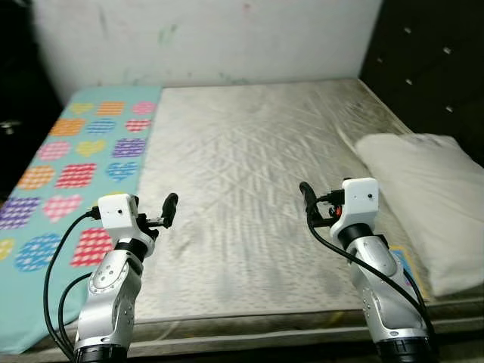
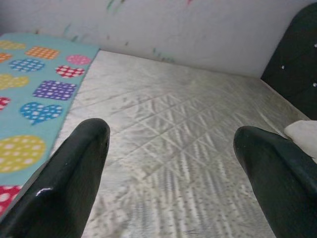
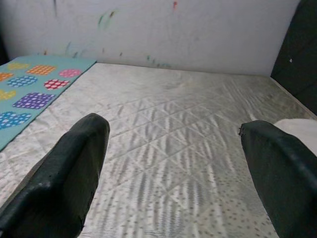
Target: Clean up the room
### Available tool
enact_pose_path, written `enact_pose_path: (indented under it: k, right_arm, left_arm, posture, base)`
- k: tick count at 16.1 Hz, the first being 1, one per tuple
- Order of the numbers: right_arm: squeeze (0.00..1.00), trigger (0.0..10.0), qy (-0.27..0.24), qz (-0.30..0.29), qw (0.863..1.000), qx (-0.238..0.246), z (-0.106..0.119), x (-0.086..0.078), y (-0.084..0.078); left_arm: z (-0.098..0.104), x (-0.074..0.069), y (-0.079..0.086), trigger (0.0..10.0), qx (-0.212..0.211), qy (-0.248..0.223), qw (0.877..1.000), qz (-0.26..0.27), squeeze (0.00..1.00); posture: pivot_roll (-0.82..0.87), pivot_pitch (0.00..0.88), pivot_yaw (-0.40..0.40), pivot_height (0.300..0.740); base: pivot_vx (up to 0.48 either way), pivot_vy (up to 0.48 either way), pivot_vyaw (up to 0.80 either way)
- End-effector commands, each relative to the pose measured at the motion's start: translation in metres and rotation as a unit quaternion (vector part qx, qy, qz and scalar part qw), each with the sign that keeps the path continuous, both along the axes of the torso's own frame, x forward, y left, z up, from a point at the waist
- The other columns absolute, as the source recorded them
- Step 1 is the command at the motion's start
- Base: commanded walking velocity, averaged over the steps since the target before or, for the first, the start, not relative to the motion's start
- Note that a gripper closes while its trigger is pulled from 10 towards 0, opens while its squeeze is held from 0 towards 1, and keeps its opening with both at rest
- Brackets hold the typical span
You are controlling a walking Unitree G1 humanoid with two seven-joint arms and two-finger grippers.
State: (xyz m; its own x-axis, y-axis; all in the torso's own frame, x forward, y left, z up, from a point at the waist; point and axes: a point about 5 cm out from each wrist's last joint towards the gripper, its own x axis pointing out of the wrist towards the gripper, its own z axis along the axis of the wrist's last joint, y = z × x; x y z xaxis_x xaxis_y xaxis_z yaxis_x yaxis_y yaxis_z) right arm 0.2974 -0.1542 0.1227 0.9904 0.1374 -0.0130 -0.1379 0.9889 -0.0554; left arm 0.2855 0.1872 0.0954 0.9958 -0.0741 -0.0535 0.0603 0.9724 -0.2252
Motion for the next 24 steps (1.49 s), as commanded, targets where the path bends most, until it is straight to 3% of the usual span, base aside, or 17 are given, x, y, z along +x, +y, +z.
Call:
enact_pose_path:
  k: [1,24]
  right_arm:
    - [0.0,10.0,-0.008,0.007,1.0,-0.003,0.003,-0.0005,0.0033]
    - [0.0,10.0,0.006,0.038,0.998,-0.041,-0.0022,0.0007,0.007]
  left_arm:
    - [-0.0021,-0.0004,0.0036,10.0,0.001,0.009,1.0,0.003,0.0]
    - [-0.0057,0.0007,0.0077,10.0,-0.014,0.01,0.999,0.031,0.0]
  posture:
    - [-0.2,0.0,0.031,0.74]
    - [-0.21,0.0,0.011,0.74]
  base:
    - [0.0,0.48,0.0]
    - [0.0,0.48,0.07]
